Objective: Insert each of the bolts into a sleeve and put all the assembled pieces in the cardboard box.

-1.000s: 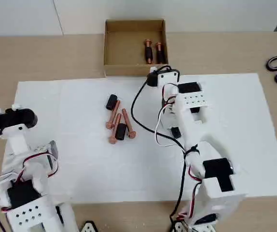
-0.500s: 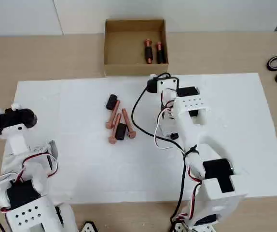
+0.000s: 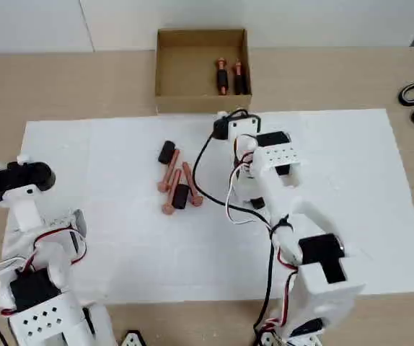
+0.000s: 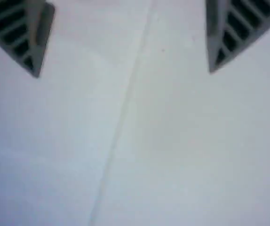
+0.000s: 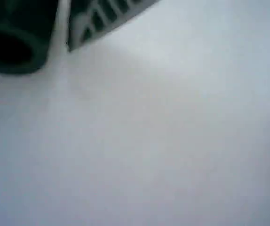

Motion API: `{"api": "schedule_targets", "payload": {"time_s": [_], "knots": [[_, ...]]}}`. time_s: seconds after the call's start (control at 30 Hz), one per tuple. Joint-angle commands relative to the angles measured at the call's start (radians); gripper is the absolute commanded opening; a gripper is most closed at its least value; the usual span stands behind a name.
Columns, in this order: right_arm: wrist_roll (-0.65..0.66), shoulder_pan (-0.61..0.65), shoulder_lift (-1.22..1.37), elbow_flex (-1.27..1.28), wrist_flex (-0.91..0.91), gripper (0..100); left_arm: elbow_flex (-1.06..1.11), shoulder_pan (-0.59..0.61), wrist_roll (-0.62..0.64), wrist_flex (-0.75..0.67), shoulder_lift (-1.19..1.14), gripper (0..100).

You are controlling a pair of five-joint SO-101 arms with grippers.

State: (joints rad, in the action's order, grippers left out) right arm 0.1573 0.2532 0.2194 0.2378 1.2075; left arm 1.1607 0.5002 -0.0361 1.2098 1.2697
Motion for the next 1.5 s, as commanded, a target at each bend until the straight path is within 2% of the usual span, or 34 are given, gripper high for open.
{"api": "schedule_targets", "payload": {"time_s": [0.0, 0.4, 0.8, 0.93, 1.07, 1.2, 1.33, 1.47], "knots": [[-0.011, -0.005, 0.053, -0.002, -0.022, 18.3, -0.015, -0.003, -0.003, 0.005, 0.014, 22], [-0.008, -0.007, 0.088, -0.009, -0.058, 0.2, -0.015, -0.003, -0.003, 0.005, 0.014, 22], [-0.002, -0.108, -0.225, -0.063, 0.073, 0.4, -0.077, -0.002, -0.006, 0.006, 0.005, 22], [-0.002, -0.133, -0.294, -0.087, 0.117, 0.4, -0.2, -0.003, -0.006, 0.041, -0.018, 22], [-0.005, -0.15, -0.334, -0.086, 0.136, 0.4, -0.389, -0.008, -0.006, 0.087, -0.209, 22], [-0.008, -0.154, -0.343, -0.083, 0.139, 0.4, -0.625, -0.109, -0.003, 0.199, -0.489, 22], [-0.009, -0.154, -0.337, -0.083, 0.137, 0.4, -0.843, -0.302, 0.026, 0.301, -0.744, 22], [-0.011, -0.166, -0.335, -0.08, 0.131, 0.4, -0.997, -0.488, 0.095, 0.327, -0.98, 22]]}}
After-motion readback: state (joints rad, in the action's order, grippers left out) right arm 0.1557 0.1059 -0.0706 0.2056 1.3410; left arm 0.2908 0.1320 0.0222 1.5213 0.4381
